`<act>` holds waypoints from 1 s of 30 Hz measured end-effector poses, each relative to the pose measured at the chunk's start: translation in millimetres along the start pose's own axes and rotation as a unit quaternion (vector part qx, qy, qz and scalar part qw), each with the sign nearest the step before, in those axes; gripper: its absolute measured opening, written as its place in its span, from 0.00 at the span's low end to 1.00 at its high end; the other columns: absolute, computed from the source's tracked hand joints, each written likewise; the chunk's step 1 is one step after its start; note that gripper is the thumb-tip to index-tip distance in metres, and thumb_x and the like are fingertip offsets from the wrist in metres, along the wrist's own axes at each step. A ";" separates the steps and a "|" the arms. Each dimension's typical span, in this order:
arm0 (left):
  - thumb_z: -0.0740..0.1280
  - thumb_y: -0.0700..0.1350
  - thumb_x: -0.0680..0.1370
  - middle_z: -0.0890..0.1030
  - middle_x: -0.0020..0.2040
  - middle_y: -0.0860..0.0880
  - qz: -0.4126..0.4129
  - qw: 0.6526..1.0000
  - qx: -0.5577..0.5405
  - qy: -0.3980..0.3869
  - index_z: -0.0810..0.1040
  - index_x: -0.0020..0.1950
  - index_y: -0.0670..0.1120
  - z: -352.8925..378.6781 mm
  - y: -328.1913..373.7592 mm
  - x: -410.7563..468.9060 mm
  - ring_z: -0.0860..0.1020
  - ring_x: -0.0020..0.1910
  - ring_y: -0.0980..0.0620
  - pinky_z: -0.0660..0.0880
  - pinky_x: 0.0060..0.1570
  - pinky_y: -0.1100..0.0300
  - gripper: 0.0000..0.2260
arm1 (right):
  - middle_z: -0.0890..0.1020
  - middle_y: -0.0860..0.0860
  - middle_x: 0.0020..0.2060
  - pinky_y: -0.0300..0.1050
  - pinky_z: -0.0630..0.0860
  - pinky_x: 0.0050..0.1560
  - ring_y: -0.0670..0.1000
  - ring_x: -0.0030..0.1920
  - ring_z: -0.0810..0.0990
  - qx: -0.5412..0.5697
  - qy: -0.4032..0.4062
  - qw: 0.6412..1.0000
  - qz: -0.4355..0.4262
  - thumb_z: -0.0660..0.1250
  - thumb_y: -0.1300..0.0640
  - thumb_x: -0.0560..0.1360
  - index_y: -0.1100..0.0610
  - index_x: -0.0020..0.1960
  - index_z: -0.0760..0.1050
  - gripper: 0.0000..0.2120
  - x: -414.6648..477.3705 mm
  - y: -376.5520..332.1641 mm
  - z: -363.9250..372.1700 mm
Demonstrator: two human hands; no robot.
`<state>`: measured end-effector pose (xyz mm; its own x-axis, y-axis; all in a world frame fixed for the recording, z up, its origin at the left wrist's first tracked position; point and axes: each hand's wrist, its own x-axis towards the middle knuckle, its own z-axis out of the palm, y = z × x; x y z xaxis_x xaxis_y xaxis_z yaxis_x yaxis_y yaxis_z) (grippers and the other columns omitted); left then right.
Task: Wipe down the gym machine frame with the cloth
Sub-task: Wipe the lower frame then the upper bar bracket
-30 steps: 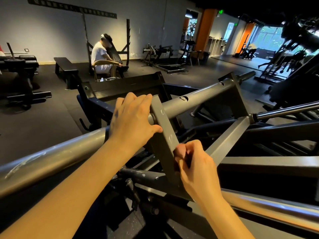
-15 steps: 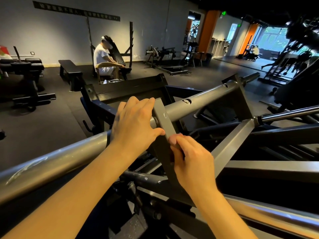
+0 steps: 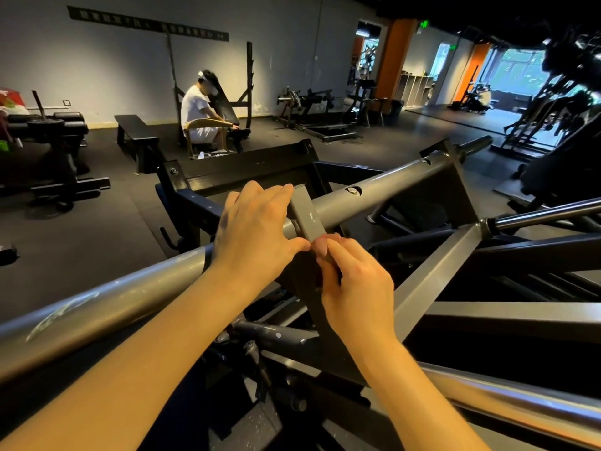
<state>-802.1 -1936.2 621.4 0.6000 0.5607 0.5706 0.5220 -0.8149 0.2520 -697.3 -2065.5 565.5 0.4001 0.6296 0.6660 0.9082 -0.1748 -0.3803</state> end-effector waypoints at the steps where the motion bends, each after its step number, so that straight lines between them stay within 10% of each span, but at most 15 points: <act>1: 0.76 0.62 0.71 0.77 0.65 0.51 0.002 1.000 -0.006 -0.004 0.68 0.78 0.49 0.1 -1.8 0.7 0.70 0.62 0.50 0.64 0.64 0.51 0.39 | 0.81 0.42 0.56 0.37 0.79 0.51 0.42 0.52 0.80 0.005 -0.012 1.000 0.006 0.64 0.51 0.80 0.49 0.59 0.80 0.11 -11.1 4.2 -2.7; 6: 0.77 0.60 0.71 0.77 0.63 0.54 0.013 1.000 -0.016 -0.013 0.68 0.77 0.51 -1.2 -4.8 2.4 0.69 0.61 0.52 0.64 0.64 0.52 0.37 | 0.81 0.40 0.53 0.30 0.75 0.53 0.41 0.51 0.80 -0.018 -0.040 0.998 0.041 0.68 0.50 0.76 0.47 0.58 0.80 0.11 -38.0 15.0 -9.3; 12: 0.75 0.55 0.75 0.75 0.56 0.52 -0.017 0.998 -0.049 -0.023 0.70 0.74 0.58 -3.7 -9.4 6.4 0.73 0.58 0.48 0.68 0.58 0.54 0.29 | 0.82 0.46 0.52 0.49 0.79 0.59 0.48 0.53 0.81 0.005 0.029 0.999 0.027 0.65 0.54 0.80 0.51 0.62 0.80 0.12 67.7 -14.7 10.6; 18: 0.73 0.54 0.75 0.72 0.57 0.50 -0.054 0.993 -0.092 -0.055 0.69 0.75 0.61 -7.4 -16.6 8.4 0.72 0.59 0.44 0.73 0.60 0.47 0.29 | 0.83 0.47 0.54 0.35 0.74 0.47 0.48 0.50 0.82 -0.059 0.013 0.998 0.008 0.70 0.54 0.73 0.52 0.59 0.81 0.14 -4.7 -0.2 -4.3; 25: 0.73 0.48 0.77 0.73 0.51 0.55 -0.008 0.996 -0.087 -0.021 0.76 0.69 0.56 -9.9 -10.2 7.9 0.69 0.54 0.54 0.66 0.61 0.53 0.21 | 0.82 0.50 0.57 0.53 0.81 0.58 0.52 0.57 0.81 -0.049 0.024 0.998 -0.007 0.68 0.56 0.77 0.53 0.62 0.80 0.14 64.5 -21.4 16.0; 30: 0.72 0.51 0.77 0.72 0.54 0.52 -0.034 0.993 -0.099 -0.053 0.70 0.75 0.59 -11.4 -13.4 7.9 0.72 0.59 0.47 0.69 0.59 0.53 0.27 | 0.82 0.49 0.54 0.40 0.79 0.48 0.49 0.49 0.81 -0.075 0.037 0.996 -0.031 0.75 0.60 0.72 0.53 0.59 0.80 0.16 3.7 -3.2 4.8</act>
<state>-811.3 -1922.5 631.5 0.6327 0.6194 0.4648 0.4406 -0.7815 0.4418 -699.3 -2058.9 566.1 0.3459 0.5864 0.7325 0.9373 -0.2516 -0.2412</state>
